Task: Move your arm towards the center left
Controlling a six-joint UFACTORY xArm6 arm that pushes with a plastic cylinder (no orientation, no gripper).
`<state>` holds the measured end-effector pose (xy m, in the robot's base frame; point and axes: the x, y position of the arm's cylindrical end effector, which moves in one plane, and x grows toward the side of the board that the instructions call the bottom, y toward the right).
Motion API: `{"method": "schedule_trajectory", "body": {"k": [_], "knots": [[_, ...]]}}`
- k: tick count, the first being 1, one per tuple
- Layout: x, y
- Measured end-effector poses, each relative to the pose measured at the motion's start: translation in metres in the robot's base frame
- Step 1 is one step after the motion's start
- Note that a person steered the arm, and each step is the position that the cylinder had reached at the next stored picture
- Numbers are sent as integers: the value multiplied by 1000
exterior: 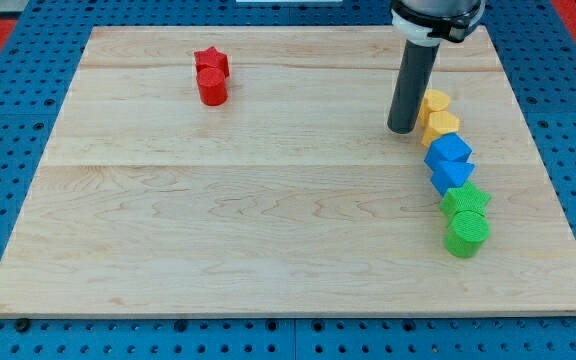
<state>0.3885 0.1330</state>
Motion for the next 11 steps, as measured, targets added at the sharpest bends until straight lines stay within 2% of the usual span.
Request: {"method": "schedule_trajectory", "body": {"k": [7, 11], "knots": [[-10, -10], [-10, -178]]}}
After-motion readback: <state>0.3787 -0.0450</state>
